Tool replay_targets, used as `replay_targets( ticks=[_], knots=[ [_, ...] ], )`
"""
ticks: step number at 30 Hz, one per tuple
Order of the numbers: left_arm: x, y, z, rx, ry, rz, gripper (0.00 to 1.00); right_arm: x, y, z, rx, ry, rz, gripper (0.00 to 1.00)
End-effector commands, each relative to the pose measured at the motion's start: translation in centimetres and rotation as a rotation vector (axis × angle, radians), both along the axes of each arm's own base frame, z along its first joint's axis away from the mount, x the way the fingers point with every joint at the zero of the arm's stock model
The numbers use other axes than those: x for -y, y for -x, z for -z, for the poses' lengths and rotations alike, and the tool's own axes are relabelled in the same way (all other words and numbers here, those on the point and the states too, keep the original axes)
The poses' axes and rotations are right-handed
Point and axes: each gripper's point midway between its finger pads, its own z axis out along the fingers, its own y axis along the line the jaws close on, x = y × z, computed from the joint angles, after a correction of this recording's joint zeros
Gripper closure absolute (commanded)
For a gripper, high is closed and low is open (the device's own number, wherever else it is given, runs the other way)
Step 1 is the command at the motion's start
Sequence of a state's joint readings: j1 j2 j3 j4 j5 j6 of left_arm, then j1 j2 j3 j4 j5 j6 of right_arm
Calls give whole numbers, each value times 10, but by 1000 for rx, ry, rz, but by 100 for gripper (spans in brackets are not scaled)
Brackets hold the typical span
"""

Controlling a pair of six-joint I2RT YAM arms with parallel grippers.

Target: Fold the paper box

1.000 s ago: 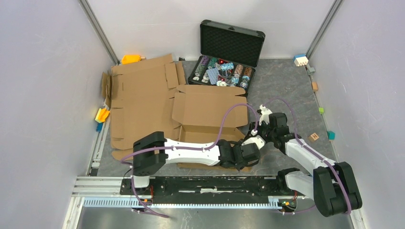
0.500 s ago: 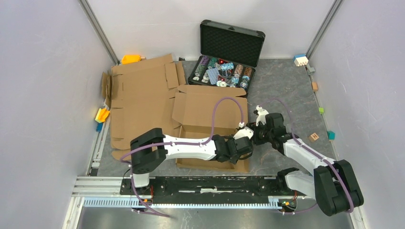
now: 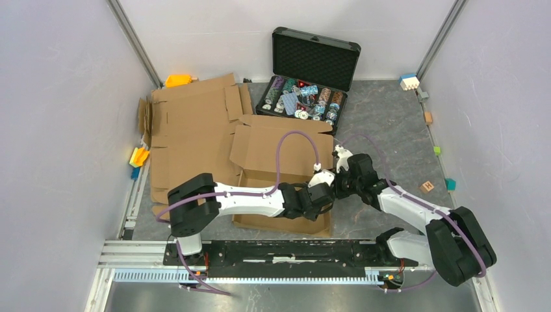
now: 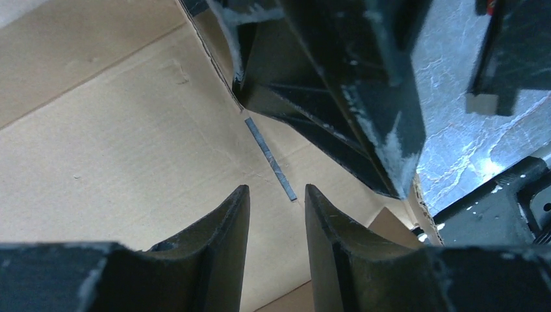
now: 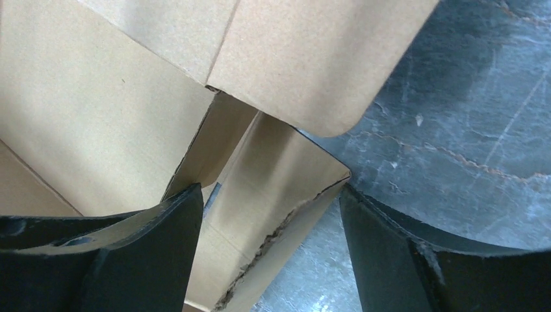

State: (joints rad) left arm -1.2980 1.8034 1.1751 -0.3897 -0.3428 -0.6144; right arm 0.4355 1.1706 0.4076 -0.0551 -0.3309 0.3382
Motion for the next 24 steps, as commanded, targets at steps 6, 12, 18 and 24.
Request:
replay_targets(
  ticks=[6,12,18,24],
  knots=[
    [-1,-8,-37,-4,161,-48,52,-8,-13,-8,31,28,27,15],
    [-35,-20,-75,39,164,-78,38,-3,-9,-7,30,45,37,7],
    [-120,-44,-95,82,98,-222,21,4,-4,-4,22,74,48,9],
    [-207,-56,-91,86,54,-436,14,12,11,-2,0,85,51,10]
  ],
)
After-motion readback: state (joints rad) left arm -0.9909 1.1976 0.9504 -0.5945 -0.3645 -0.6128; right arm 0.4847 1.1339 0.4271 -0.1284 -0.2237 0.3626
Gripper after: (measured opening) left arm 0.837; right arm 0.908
